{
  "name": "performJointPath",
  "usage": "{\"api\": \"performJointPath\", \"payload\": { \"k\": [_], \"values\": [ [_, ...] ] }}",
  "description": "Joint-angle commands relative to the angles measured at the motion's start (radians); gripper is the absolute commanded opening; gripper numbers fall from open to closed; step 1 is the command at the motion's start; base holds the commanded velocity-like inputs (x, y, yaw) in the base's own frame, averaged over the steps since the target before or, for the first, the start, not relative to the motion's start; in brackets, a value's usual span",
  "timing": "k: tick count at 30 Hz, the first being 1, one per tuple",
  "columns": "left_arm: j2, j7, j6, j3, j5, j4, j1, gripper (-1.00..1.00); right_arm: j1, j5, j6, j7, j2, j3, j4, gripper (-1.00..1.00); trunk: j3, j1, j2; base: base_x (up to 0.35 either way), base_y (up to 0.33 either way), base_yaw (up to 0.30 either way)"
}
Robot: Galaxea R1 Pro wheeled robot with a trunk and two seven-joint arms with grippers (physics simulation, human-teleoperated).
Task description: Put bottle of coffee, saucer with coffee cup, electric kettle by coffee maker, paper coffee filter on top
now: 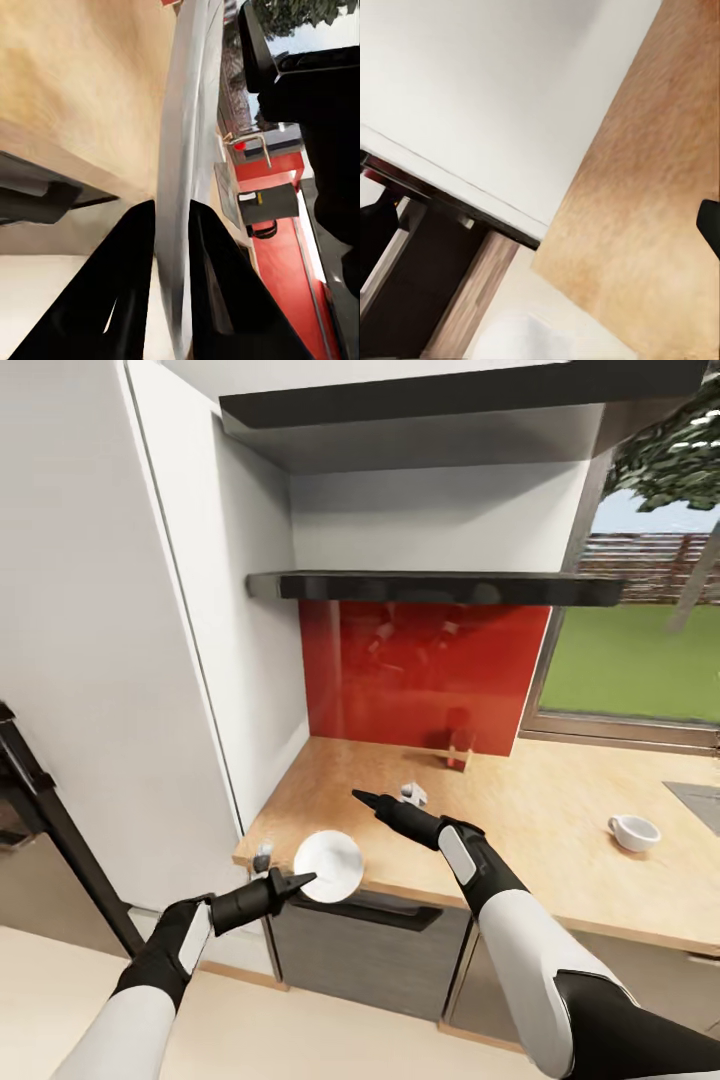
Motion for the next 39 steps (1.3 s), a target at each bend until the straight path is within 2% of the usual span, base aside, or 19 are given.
{"api": "performJointPath", "payload": {
  "k": [1,2,3,7,9,15,16,18,19,21,27,29,31,32,33,34,35,36,39],
  "values": [
    [0.008,-0.014,0.004,0.001,-0.002,0.000,0.006,-1.00,-0.001,-0.004,0.008,0.003,0.001,-0.006,0.000,1.00,-0.002,0.000,-0.002,-0.335,0.000,0.000],
    [0.015,-0.020,0.004,-0.001,-0.002,0.000,0.011,-1.00,-0.001,-0.004,0.009,0.005,0.001,-0.006,0.000,1.00,-0.002,0.000,-0.002,-0.335,0.000,0.000],
    [0.041,-0.036,0.004,-0.011,-0.002,0.000,0.028,-1.00,-0.001,-0.004,0.010,0.020,0.001,-0.006,0.001,1.00,-0.002,0.000,-0.002,-0.335,0.000,0.000],
    [0.085,-0.067,0.004,-0.019,-0.002,0.000,0.062,-1.00,-0.001,-0.002,0.012,0.056,0.001,-0.005,0.007,1.00,-0.002,0.000,-0.002,-0.335,0.000,0.000],
    [0.119,-0.079,0.004,-0.020,-0.002,0.000,0.094,-1.00,-0.001,0.000,0.013,0.065,0.001,-0.005,0.011,1.00,-0.002,0.000,-0.002,-0.303,0.000,0.000],
    [0.174,-0.082,0.002,-0.020,-0.002,0.006,0.141,-1.00,0.000,0.004,0.014,0.069,0.001,-0.002,0.074,1.00,-0.002,0.000,-0.002,-0.124,0.000,0.000],
    [0.234,-0.083,0.002,-0.013,0.002,0.011,0.176,-1.00,0.000,0.008,0.032,0.136,0.001,0.023,0.166,1.00,-0.002,0.000,-0.002,-0.003,0.000,0.000],
    [0.251,-0.083,0.002,-0.010,0.001,0.012,0.181,-1.00,0.000,0.008,0.038,0.171,0.001,0.061,0.192,1.00,-0.002,0.000,-0.002,-0.002,0.000,0.000],
    [0.279,-0.083,0.002,-0.007,0.003,0.013,0.195,-1.00,0.000,0.011,0.041,0.208,0.001,0.120,0.219,1.00,-0.002,0.000,-0.002,0.000,0.000,0.000],
    [0.310,-0.086,0.003,-0.006,0.006,0.014,0.212,-1.00,0.000,0.012,0.043,0.226,0.001,0.161,0.255,1.00,-0.002,0.000,-0.002,0.000,0.000,0.000],
    [0.393,-0.163,0.002,-0.001,0.007,0.015,0.259,-1.00,0.000,0.020,0.043,0.243,0.001,0.191,0.374,1.00,-0.002,0.000,-0.002,0.000,0.000,0.000],
    [0.412,-0.179,0.002,-0.001,0.008,0.015,0.272,-1.00,0.000,0.045,0.043,0.244,0.001,0.193,0.425,1.00,-0.002,0.000,-0.002,0.000,0.000,0.000],
    [0.434,-0.204,0.002,-0.001,0.007,0.015,0.281,-1.00,0.002,0.128,0.042,0.241,0.001,0.195,0.475,1.00,-0.002,0.000,-0.002,0.000,0.000,0.000],
    [0.438,-0.215,0.001,-0.002,0.006,0.015,0.283,-1.00,0.008,0.171,0.040,0.235,0.001,0.195,0.484,1.00,-0.002,0.000,-0.002,0.000,0.000,0.000],
    [0.440,-0.221,0.001,-0.002,0.004,0.015,0.284,-1.00,0.032,0.202,0.039,0.203,-0.018,0.195,0.489,1.00,-0.002,0.000,-0.002,0.000,0.000,0.000],
    [0.440,-0.223,0.001,-0.002,0.004,0.015,0.284,-1.00,0.041,0.208,0.039,0.186,-0.027,0.195,0.490,1.00,-0.002,0.000,-0.002,0.000,0.000,0.000],
    [0.440,-0.225,0.000,-0.003,0.002,0.015,0.284,-1.00,0.073,0.224,0.039,0.103,-0.059,0.195,0.492,1.00,-0.002,0.000,-0.002,0.000,0.000,0.000],
    [0.440,-0.226,0.000,-0.004,0.002,0.015,0.285,-1.00,0.082,0.227,0.039,0.079,-0.066,0.195,0.492,1.00,-0.002,0.000,-0.002,0.000,0.000,0.000],
    [0.437,-0.228,-0.001,-0.010,0.002,0.015,0.286,-1.00,0.153,0.234,0.038,-0.074,-0.095,0.195,0.493,1.00,-0.002,0.000,-0.002,0.000,0.000,0.000]
  ]
}}
